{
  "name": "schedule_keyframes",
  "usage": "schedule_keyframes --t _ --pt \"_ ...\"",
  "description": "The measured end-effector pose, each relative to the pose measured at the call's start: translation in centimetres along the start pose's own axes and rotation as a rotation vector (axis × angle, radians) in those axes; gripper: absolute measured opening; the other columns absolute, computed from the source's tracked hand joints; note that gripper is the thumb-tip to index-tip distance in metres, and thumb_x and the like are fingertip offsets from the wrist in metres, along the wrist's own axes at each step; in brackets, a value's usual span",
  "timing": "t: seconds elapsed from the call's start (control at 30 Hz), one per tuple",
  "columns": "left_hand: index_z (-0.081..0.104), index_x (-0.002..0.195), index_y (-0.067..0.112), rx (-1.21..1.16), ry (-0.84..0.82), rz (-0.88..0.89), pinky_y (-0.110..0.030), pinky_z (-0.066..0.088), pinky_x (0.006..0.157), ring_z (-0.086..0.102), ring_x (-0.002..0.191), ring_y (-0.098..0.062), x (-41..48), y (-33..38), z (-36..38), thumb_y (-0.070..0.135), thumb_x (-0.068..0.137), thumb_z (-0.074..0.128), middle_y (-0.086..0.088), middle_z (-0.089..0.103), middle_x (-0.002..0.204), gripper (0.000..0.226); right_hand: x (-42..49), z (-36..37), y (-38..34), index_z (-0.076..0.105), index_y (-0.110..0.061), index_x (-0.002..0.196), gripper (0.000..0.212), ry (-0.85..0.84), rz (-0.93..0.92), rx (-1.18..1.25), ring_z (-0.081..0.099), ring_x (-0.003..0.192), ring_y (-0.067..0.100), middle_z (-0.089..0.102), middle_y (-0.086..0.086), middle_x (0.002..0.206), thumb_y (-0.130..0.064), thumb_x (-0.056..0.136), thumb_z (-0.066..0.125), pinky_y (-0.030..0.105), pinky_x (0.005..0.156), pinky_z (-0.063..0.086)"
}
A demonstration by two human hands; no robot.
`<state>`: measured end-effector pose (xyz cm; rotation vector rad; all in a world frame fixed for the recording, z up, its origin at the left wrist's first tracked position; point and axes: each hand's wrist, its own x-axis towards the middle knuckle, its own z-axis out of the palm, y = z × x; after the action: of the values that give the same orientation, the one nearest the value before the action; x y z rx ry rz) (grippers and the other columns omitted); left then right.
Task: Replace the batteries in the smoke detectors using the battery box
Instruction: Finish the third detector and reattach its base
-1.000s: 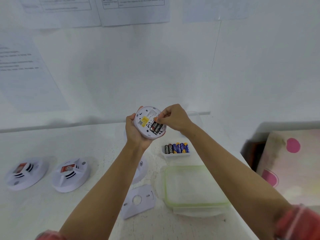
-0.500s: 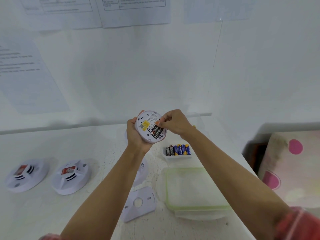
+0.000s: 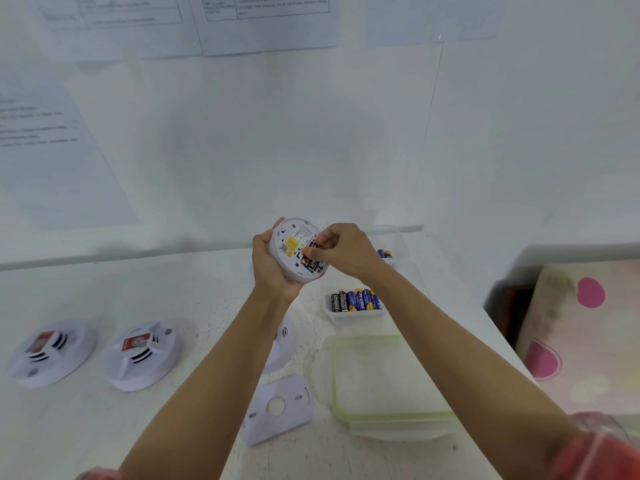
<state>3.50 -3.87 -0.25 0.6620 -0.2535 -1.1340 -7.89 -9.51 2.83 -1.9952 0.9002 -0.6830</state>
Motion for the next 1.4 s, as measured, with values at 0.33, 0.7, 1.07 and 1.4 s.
schedule_keyframes --t 0.33,0.7,1.07,1.4 --pt "0.06 0.082 0.028 0.025 0.037 -0.03 -0.042 0.038 0.084 0.053 0.086 -0.025 -0.7 0.1 0.6 0.037 0.088 0.033 -0.006 0.058 0.094 0.029 -0.3 -0.7 -0.2 0.062 -0.007 0.096 0.041 -0.076 -0.11 -0.208 0.055 0.081 0.017 0.063 0.009 0.096 -0.025 0.064 0.08 0.035 0.076 0.05" --pt "0.061 0.077 0.022 0.018 0.047 -0.059 -0.037 0.038 0.077 0.051 0.083 -0.024 -0.9 0.0 0.6 0.037 0.086 0.035 -0.006 0.055 0.089 0.032 -1.3 0.2 -0.3 0.061 0.002 0.079 0.038 -0.117 -0.241 -0.5 0.039 0.068 0.017 0.04 0.005 0.081 -0.036 0.079 0.063 0.023 0.053 0.029" --pt "0.059 0.092 0.027 -0.041 -0.112 -0.033 -0.041 0.054 0.067 0.056 0.084 -0.025 -1.4 1.2 0.7 0.036 0.069 0.042 -0.008 0.063 0.093 0.029 -1.7 -1.0 -0.9 0.067 -0.016 0.11 0.041 0.004 -0.409 -0.496 0.058 0.092 0.02 0.063 0.003 0.103 -0.042 0.081 0.056 0.034 0.08 0.045" --pt "0.06 0.093 0.025 -0.059 -0.176 -0.053 -0.038 0.055 0.063 0.056 0.082 -0.025 -1.0 1.0 0.6 0.036 0.07 0.044 -0.007 0.064 0.09 0.03 -1.6 -1.4 -0.3 0.07 -0.011 0.102 0.034 -0.054 -0.584 -0.412 0.06 0.097 0.018 0.064 0.005 0.105 -0.032 0.075 0.074 0.03 0.08 0.048"
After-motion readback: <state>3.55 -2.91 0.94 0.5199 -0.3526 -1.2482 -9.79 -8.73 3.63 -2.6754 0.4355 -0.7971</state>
